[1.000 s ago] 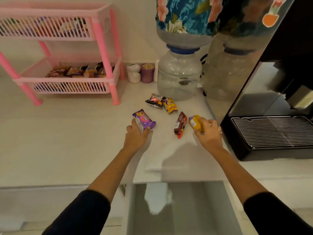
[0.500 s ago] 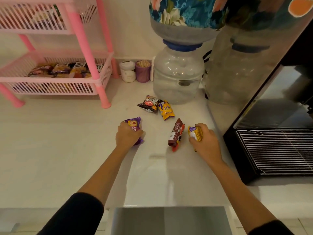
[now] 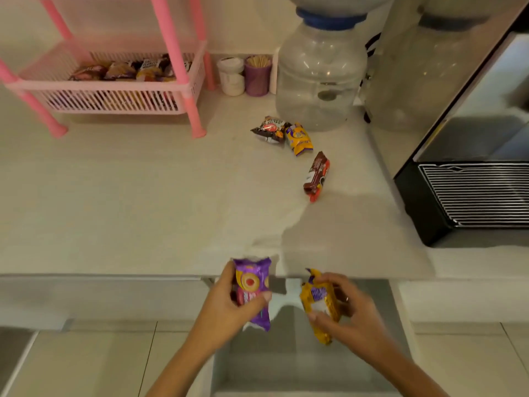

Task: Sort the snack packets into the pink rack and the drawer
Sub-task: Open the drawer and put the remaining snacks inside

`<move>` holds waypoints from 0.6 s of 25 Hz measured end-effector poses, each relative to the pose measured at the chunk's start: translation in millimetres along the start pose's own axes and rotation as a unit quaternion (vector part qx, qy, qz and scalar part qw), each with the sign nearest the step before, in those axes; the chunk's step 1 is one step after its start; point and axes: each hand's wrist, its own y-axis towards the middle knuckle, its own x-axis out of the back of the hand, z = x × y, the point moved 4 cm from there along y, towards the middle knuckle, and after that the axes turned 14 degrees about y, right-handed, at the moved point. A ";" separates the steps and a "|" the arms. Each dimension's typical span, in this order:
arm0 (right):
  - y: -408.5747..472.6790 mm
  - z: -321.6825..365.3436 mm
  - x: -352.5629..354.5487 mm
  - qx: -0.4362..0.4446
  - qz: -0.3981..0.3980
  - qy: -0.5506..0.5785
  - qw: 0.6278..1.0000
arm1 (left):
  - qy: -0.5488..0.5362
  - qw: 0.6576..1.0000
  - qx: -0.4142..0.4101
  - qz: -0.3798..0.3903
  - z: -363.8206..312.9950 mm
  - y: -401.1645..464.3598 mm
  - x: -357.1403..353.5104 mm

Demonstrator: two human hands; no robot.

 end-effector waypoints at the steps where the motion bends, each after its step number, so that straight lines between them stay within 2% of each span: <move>1: -8.1 -15.0 -3.7 -0.036 0.012 -0.012 0.999 | 0.015 0.999 0.030 0.023 13.9 -13.0 -10.3; 4: -4.1 -63.5 -10.0 -0.140 0.041 -0.094 0.985 | 0.111 0.979 0.139 0.101 60.4 -19.6 -47.3; 8: 33.7 -131.9 -26.0 -0.267 0.072 -0.177 0.945 | 0.248 0.923 0.241 0.166 111.0 14.5 -88.6; 10: 45.2 -162.2 -40.2 -0.287 0.123 -0.244 0.918 | 0.306 0.900 0.253 0.181 131.9 25.2 -99.4; 15: 36.5 -219.1 -75.2 -0.344 0.191 -0.247 0.885 | 0.433 0.831 0.222 0.269 173.6 36.8 -114.7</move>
